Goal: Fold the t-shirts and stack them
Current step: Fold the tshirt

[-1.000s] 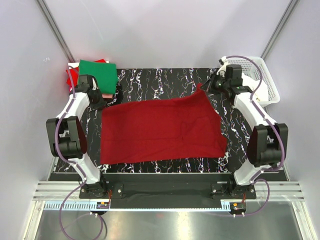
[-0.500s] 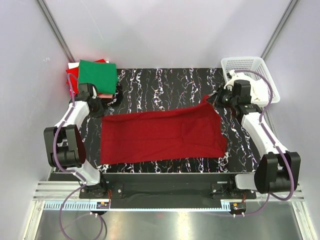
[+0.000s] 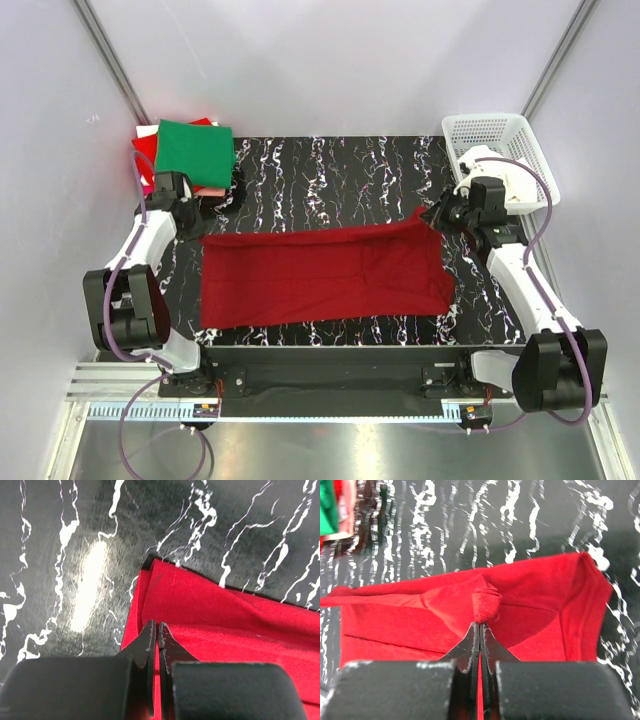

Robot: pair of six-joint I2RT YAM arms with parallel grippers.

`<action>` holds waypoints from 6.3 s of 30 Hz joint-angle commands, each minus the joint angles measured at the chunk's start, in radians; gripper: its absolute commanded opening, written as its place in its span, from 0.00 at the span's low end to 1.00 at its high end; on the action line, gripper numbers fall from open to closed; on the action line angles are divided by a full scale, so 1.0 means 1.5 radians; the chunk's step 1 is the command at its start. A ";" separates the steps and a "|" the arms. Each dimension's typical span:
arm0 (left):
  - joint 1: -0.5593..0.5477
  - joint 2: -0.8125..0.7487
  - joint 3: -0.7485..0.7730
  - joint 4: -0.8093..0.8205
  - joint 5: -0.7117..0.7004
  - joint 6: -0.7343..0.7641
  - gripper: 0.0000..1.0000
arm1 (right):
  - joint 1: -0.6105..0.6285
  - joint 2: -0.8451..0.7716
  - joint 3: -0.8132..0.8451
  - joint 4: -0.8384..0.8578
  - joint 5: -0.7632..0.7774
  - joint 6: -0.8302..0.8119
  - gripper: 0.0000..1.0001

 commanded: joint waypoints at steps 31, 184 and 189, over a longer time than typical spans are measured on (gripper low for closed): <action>-0.187 0.054 0.023 -0.055 -0.144 -0.069 0.67 | 0.018 0.049 -0.206 0.011 0.049 0.353 0.86; -0.335 0.024 -0.340 0.443 0.151 -0.325 0.14 | 0.425 0.720 0.654 -0.359 0.038 0.030 0.13; -0.335 0.001 -0.345 0.414 0.140 -0.328 0.14 | 0.406 0.689 0.615 -0.358 0.043 0.024 0.14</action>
